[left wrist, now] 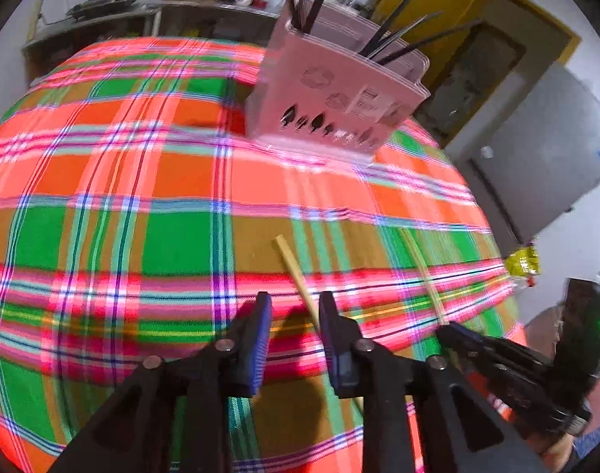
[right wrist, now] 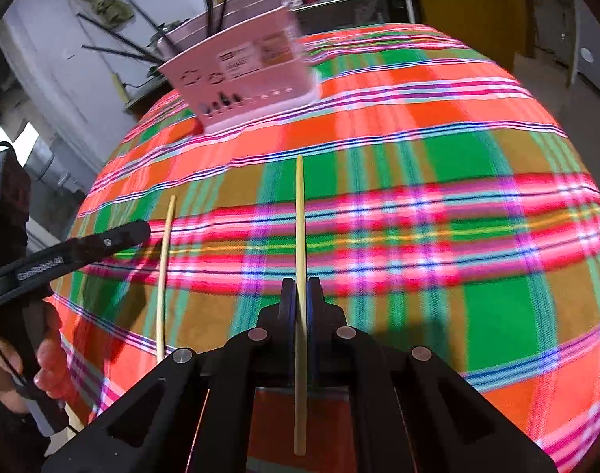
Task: Organize utensils
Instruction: 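Grasp a wooden chopstick with the left tool while the right tool holds another, then lift the wooden chopsticks in both tools toward the pink basket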
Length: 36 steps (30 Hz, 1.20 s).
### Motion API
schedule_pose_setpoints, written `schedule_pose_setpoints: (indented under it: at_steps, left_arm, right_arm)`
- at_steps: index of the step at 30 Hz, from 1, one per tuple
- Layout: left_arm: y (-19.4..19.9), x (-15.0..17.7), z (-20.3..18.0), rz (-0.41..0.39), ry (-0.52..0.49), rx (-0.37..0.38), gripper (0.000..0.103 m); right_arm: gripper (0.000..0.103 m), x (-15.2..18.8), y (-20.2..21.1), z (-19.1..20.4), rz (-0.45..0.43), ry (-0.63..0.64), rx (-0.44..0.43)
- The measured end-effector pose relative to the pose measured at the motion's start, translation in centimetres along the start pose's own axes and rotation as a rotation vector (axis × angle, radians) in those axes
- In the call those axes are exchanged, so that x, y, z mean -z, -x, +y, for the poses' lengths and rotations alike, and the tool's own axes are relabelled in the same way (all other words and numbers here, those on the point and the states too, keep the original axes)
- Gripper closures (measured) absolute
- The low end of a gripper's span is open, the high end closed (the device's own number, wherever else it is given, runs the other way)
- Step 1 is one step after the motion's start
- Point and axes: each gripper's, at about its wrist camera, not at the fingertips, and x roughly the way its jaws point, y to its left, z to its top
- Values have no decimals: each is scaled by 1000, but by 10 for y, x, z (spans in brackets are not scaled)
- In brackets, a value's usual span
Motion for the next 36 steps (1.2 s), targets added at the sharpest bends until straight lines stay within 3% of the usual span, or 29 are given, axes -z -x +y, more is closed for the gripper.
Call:
schedule_pose_setpoints:
  at_steps: [3,6,9,10,13,17,26,31,36]
  left_arm:
    - [-8,1,-6,9,-2,-6,76]
    - [-13,-2,-12,9,-10,-1,67]
    - [-18,-7,-18,-8,-57,-25,66]
    - [-20,-8,-19,-11,-78,-34,67]
    - [-25,-13,-24,-14,-156,-85,87]
    - [-28,-21,-17,5,-188,-60,97]
    - [-30,-31,-16,45,-242,-61,98]
    - [-34,-33,-26,90,-329,-76,98]
    - [-35,-32,-35,79,-371,-106,97]
  right_arm:
    - [97,-2,1,-3,2,-5,-3]
    - [88,-6,5,-8,-10,3,-2]
    - [88,-13,3,-9,-10,8,0]
    - [88,-15,1,-8,-11,9,3]
    - [88,-26,-4,-7,-12,19,-2]
    - [88,-37,-10,-4,-1,37,6]
    - [88,-57,-33,3,58,79,35]
    - [88,-64,-39,7,94,111,44]
    - [98,-64,-41,6,89,120,55]
